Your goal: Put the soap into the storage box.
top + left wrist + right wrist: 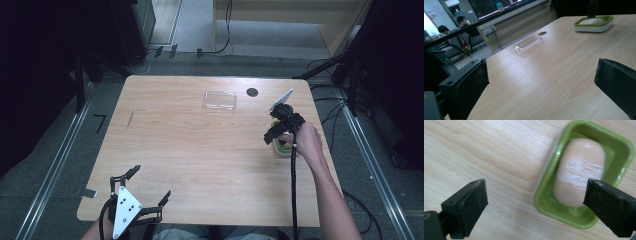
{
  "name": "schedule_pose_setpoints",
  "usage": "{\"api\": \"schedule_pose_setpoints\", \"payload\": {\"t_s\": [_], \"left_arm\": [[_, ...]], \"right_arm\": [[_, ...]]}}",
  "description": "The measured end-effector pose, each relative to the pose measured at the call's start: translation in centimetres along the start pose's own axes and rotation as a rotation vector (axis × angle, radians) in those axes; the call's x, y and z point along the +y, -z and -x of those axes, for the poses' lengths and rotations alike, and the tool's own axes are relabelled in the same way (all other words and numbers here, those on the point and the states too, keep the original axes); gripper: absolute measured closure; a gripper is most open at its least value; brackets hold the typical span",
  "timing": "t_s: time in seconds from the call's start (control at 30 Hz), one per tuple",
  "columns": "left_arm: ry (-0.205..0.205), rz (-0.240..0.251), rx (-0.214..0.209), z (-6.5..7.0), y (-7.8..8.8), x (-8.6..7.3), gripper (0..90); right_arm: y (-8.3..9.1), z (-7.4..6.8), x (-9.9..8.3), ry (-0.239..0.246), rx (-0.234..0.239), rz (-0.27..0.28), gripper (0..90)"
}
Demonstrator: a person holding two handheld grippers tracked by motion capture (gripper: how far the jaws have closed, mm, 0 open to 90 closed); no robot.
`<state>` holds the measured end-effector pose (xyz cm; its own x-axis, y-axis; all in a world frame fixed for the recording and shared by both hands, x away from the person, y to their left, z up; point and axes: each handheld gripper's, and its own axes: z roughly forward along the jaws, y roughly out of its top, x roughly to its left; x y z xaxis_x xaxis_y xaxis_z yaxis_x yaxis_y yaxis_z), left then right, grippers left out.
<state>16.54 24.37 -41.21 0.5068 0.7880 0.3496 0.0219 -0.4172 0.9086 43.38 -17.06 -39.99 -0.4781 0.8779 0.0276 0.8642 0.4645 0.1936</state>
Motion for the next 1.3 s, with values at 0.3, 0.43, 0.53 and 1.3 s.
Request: {"api": "schedule_pose_setpoints", "payload": {"t_s": [0.3, 0.43, 0.53, 1.3], "left_arm": [[0.001, 0.000, 0.000, 0.0, 0.0, 0.0, 0.0], [-0.001, -0.001, -0.001, 0.0, 0.0, 0.0, 0.0], [-0.001, -0.002, 0.000, 0.0, 0.0, 0.0, 0.0], [-0.002, -0.004, 0.000, 0.0, -0.1, 0.0, 0.0]], "right_arm": [[1.2, -3.7, -0.5, 0.114, -0.001, 0.005, 4.9], [1.1, -5.2, -1.0, 0.153, 0.002, 0.000, 4.9], [1.0, -6.4, -1.4, 0.192, -0.002, -0.002, 4.9], [-1.5, -13.7, -6.7, 0.395, 0.045, -0.032, 6.8]]}}
